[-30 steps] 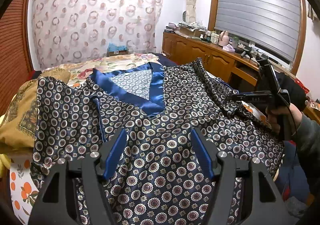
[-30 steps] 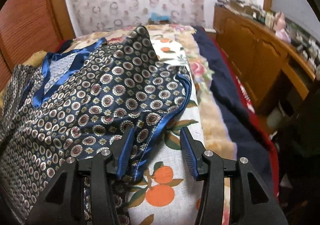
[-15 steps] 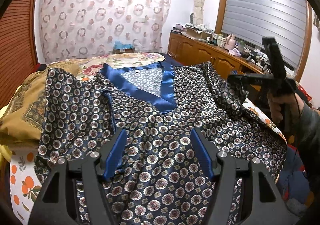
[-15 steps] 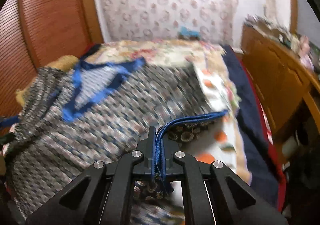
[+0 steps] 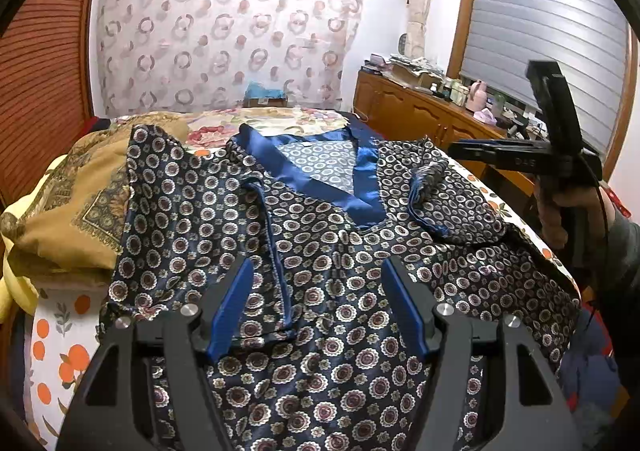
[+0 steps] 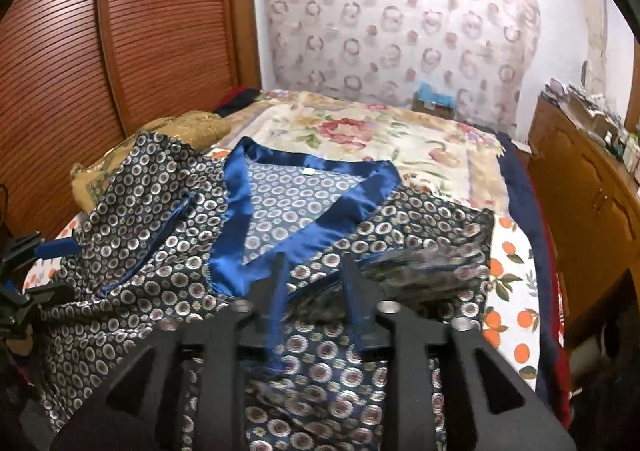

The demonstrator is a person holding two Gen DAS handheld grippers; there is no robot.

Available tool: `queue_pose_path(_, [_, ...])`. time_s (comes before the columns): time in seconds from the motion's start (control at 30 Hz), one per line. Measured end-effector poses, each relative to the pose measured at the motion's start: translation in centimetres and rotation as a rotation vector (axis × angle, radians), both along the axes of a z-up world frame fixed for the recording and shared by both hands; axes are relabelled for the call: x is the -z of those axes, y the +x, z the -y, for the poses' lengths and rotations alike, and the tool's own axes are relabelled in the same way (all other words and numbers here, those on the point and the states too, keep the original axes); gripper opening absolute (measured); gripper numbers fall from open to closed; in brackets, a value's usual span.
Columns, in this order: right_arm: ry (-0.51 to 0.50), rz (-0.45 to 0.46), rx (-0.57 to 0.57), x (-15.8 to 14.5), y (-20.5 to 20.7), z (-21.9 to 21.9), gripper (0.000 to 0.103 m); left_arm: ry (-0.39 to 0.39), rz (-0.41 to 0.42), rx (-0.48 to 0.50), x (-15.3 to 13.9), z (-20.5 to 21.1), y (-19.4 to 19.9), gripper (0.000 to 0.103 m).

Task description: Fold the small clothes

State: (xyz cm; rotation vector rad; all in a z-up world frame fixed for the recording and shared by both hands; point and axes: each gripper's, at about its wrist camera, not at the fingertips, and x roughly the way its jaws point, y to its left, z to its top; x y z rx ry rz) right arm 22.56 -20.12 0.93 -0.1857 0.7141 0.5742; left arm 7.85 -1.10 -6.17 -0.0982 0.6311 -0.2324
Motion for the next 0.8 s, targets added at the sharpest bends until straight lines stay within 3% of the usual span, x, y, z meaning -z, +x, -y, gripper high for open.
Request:
queue_pose_path(0.33, [-0.046, -0.063, 0.141, 2.4, 2.5, 5.4, 0.041, 0.016, 0.004, -0.015, -0.4, -1.1, 0.7, 0.067])
queue_pose_path(0.8, [-0.14, -0.139, 0.215, 7.0, 8.9, 7.2, 0.044, 0.084, -0.033, -0.143, -1.0, -7.3, 5.2, 0.067])
